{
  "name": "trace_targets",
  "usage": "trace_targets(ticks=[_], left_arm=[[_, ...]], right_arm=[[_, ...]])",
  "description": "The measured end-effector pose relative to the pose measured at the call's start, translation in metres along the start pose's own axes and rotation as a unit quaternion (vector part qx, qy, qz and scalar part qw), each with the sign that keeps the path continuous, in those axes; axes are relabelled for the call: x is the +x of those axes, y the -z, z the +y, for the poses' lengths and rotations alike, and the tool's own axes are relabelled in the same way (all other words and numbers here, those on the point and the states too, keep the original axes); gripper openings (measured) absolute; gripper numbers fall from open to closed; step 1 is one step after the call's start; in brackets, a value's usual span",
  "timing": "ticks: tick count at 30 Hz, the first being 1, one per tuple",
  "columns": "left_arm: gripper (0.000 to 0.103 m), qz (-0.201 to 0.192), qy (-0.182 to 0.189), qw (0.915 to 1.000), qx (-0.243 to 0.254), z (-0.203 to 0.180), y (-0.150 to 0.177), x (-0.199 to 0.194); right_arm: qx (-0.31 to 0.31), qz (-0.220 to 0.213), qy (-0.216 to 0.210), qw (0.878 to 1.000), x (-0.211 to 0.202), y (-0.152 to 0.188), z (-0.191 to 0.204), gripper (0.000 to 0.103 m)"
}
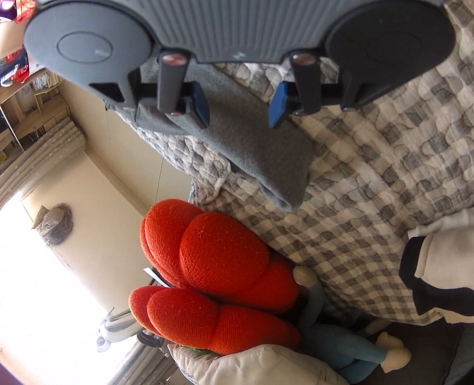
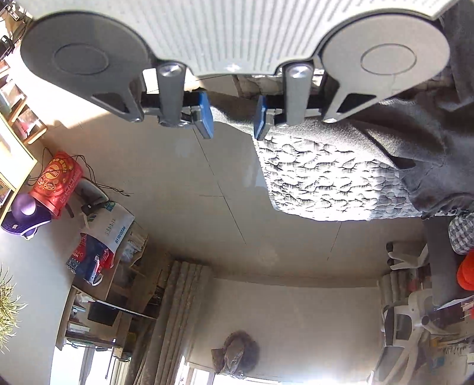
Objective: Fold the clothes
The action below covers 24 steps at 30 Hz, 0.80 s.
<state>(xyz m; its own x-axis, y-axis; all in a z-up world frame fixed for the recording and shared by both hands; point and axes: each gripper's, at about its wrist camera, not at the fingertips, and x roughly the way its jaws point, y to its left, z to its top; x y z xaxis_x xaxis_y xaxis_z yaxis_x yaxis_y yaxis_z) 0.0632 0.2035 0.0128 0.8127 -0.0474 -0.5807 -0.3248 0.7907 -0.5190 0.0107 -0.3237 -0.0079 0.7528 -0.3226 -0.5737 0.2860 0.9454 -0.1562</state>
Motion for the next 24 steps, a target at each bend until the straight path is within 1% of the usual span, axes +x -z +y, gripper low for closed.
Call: trace_targets(ticks=[1,3,5,6,7,9,10,11,14,16,17,18,20,24], left_arm=[[0.045,-0.004,-0.001,1.0,-0.004,0.002,-0.001,0.0],[0.045,-0.004,0.003,1.0,-0.008,0.004,-0.002,0.001],[0.047,-0.002,0.008,0.9999,-0.01,0.006,-0.002,0.003],[0.051,0.001,0.008,0.9999,-0.012,0.007,-0.002,0.004],[0.056,0.004,0.005,0.9999,-0.014,0.008,-0.001,0.006],[0.058,0.006,-0.001,0.9997,-0.022,0.011,-0.002,0.008],[0.058,0.006,-0.004,0.9997,-0.025,0.012,-0.002,0.009],[0.058,0.005,-0.007,0.9996,-0.027,0.013,-0.002,0.01],[0.058,0.007,-0.019,0.9993,-0.031,0.018,-0.002,0.013],[0.058,0.012,-0.021,0.9989,-0.039,0.023,-0.003,0.018],[0.058,0.012,-0.022,0.9988,-0.042,0.024,-0.003,0.02],[0.059,0.01,-0.022,0.9987,-0.044,0.026,-0.003,0.022],[0.06,0.006,-0.023,0.9988,-0.044,0.028,-0.004,0.025],[0.067,-0.003,-0.021,0.9996,-0.018,0.024,-0.004,0.027]], right_arm=[[0.002,-0.004,-0.009,1.0,-0.006,0.0,0.003,0.056],[0.005,-0.004,-0.038,0.999,-0.013,-0.001,0.01,0.056],[-0.008,-0.002,-0.089,0.996,-0.018,0.001,0.021,0.056],[-0.021,0.001,-0.11,0.994,-0.02,0.003,0.029,0.057],[-0.034,0.003,-0.131,0.991,-0.022,0.004,0.037,0.057],[-0.053,0.008,-0.139,0.989,-0.022,0.007,0.051,0.057],[-0.053,0.011,-0.142,0.988,-0.022,0.007,0.056,0.057],[-0.044,0.014,-0.159,0.986,-0.023,0.007,0.058,0.057],[-0.015,0.018,-0.225,0.974,-0.029,0.006,0.062,0.057],[-0.019,0.022,-0.258,0.966,-0.036,0.006,0.071,0.057],[-0.031,0.028,-0.274,0.961,-0.039,0.007,0.079,0.057],[-0.048,0.035,-0.287,0.956,-0.042,0.009,0.087,0.057],[-0.071,0.051,-0.299,0.95,-0.044,0.015,0.101,0.057],[-0.082,0.093,-0.313,0.942,-0.033,0.026,0.116,0.057]])
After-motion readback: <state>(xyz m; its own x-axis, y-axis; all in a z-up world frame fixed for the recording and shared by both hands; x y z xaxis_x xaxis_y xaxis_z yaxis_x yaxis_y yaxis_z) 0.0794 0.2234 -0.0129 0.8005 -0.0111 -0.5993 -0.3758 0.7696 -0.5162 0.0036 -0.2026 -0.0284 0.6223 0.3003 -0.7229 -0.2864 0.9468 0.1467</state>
